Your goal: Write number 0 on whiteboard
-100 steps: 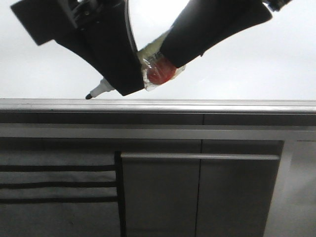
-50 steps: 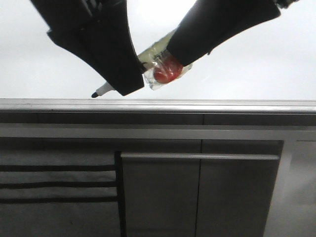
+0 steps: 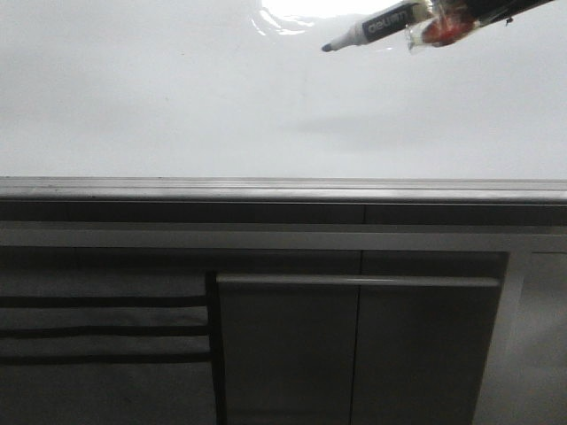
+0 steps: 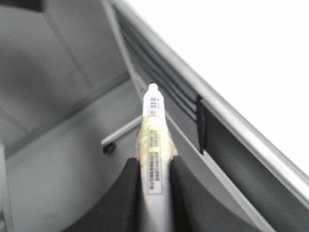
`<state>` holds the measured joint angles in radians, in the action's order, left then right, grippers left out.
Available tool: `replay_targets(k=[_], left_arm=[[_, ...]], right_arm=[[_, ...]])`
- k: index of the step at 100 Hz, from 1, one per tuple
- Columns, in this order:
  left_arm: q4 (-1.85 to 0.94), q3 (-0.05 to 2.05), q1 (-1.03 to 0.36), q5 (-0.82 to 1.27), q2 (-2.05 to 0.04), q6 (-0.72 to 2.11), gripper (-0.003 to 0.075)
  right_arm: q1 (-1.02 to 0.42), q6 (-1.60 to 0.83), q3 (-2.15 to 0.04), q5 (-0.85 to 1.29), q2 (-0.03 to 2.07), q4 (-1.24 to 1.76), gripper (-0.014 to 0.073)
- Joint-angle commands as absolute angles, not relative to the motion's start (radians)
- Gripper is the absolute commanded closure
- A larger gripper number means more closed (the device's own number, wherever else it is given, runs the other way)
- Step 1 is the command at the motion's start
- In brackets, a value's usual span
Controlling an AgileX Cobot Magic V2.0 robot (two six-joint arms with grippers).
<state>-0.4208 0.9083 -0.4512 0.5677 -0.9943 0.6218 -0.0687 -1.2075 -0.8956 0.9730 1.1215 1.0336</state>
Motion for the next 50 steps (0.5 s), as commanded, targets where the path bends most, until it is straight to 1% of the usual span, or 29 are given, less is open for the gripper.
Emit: replay_targets(k=[1,14,23,32,38,50], left_arm=[[-0.511,0.836,-0.405,0.401,-0.884,0.606,0.0311],[-0.552,0.709,-0.378,0.247,-0.796,0.606,0.0311],[-0.554,0.661,-0.378,0.184,-0.775,0.606,0.0311],[-0.554,0.638,-0.378,0.171,-0.775,0.606,0.0311],[-0.558,0.636,-0.378,0.171,-0.784,0.606,0.0311],[-0.56,0.636,-0.378,0.164,-0.802,0.606,0.0311]], right_arm=[[-0.049,-1.196,-0.881,0.912,1.088,1.135,0.058],[-0.049,-1.196,-0.848,0.802,1.092,1.151,0.058],[-0.049,-1.198,-0.848,0.784,1.109,1.151,0.058],[-0.049,-1.201,-0.848,0.806,1.125,1.178,0.058],[-0.053,-1.201,-0.848,0.773,1.14,1.218,0.058],[-0.075,-1.13,-0.889,0.735,1.183,1.188,0.058]])
